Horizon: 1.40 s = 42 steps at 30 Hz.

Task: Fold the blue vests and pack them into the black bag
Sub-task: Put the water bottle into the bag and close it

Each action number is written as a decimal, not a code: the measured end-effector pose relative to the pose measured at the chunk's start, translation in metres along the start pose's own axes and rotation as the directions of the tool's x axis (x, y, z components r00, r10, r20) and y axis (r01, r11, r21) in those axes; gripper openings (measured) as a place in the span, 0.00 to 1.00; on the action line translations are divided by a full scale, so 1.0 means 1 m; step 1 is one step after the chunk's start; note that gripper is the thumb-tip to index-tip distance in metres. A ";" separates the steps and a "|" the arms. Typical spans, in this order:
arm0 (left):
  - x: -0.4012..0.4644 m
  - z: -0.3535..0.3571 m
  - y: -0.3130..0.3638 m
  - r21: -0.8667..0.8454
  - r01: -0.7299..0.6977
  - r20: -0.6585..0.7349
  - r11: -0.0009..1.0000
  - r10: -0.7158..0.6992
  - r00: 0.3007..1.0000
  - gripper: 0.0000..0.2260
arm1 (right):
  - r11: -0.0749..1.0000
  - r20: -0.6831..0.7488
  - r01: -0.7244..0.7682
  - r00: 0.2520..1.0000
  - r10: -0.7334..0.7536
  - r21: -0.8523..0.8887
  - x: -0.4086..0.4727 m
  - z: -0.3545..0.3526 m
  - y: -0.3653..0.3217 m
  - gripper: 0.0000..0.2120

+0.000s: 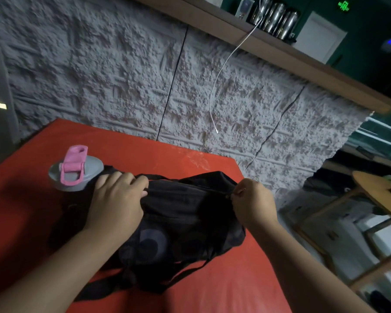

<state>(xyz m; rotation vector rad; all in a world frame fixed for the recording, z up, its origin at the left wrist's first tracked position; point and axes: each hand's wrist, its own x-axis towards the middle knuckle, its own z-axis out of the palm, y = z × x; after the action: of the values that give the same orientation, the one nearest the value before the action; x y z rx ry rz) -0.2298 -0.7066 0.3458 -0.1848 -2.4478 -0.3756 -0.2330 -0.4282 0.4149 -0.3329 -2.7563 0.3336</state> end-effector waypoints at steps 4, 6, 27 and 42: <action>-0.002 0.000 0.002 0.004 -0.004 -0.020 1.000 0.005 1.000 0.07 | 0.999 0.043 -0.039 0.998 0.040 -0.024 0.014 -0.012 0.022 0.06; -0.003 -0.001 0.002 0.004 -0.001 -0.037 1.000 0.001 0.999 0.08 | 0.997 0.064 -0.064 0.996 0.067 -0.049 0.018 -0.016 0.030 0.06; -0.021 -0.007 0.011 -0.140 -0.046 -0.036 0.989 0.042 0.998 0.09 | 0.996 -0.113 0.067 0.992 -0.060 0.062 -0.029 0.025 0.017 0.09; 0.021 -0.028 0.021 -0.372 0.243 0.348 0.896 -0.108 0.931 0.06 | 0.906 0.141 0.087 0.977 -0.158 0.415 -0.006 0.044 -0.046 0.12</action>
<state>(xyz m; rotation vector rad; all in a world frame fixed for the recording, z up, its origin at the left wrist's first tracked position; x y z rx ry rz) -0.2254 -0.6946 0.3849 -0.2121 -2.6825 -1.0182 -0.2519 -0.4812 0.3853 -0.0205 -2.7593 0.9240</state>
